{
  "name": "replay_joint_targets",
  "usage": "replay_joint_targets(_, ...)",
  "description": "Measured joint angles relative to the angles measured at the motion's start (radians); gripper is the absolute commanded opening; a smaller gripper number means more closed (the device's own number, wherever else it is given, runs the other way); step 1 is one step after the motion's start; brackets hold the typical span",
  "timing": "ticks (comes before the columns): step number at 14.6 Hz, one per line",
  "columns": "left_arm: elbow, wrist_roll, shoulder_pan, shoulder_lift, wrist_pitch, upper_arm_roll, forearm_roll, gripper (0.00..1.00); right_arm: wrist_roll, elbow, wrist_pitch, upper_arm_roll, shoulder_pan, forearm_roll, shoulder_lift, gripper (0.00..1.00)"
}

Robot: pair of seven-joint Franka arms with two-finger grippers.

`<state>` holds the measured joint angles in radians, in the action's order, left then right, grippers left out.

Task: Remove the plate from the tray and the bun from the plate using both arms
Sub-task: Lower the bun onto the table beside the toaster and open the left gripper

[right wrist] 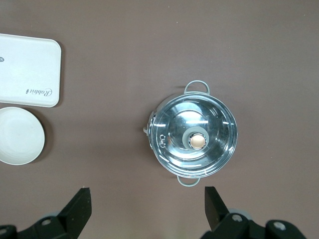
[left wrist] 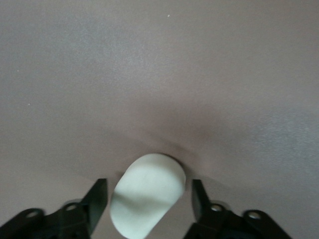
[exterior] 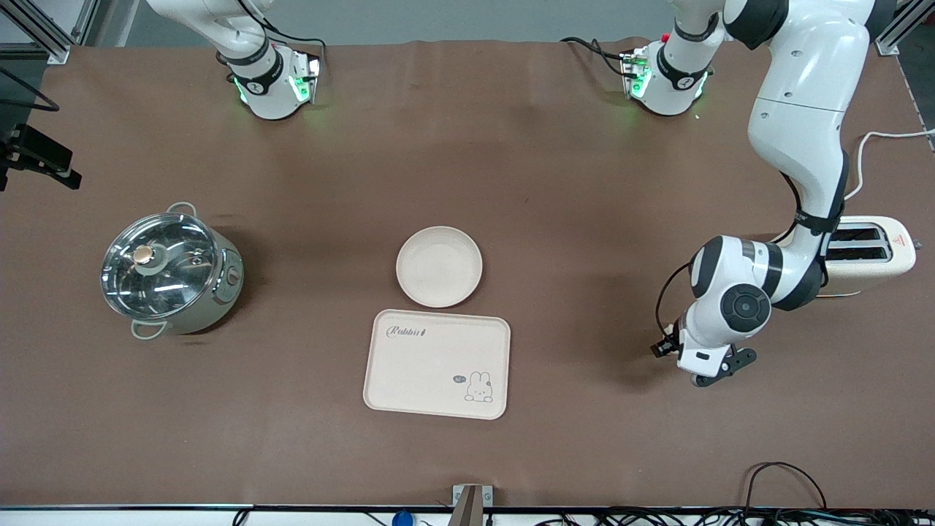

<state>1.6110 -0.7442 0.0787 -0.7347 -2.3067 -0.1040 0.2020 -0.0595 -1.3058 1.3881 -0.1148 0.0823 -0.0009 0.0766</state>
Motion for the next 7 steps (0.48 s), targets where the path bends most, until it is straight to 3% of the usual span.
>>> replay_joint_targets(3,-0.014,0.009,0.000,0.056,-0.013,-0.004,0.002,1.00,0.000,0.000,0.000,0.000,0.000,0.000,-0.001,1.00)
replay_joint_targets(7,-0.019,0.162,-0.015,0.233,0.058,-0.002,0.004,1.00,0.000,0.000,0.000,0.000,0.000,0.000,-0.001,1.00)
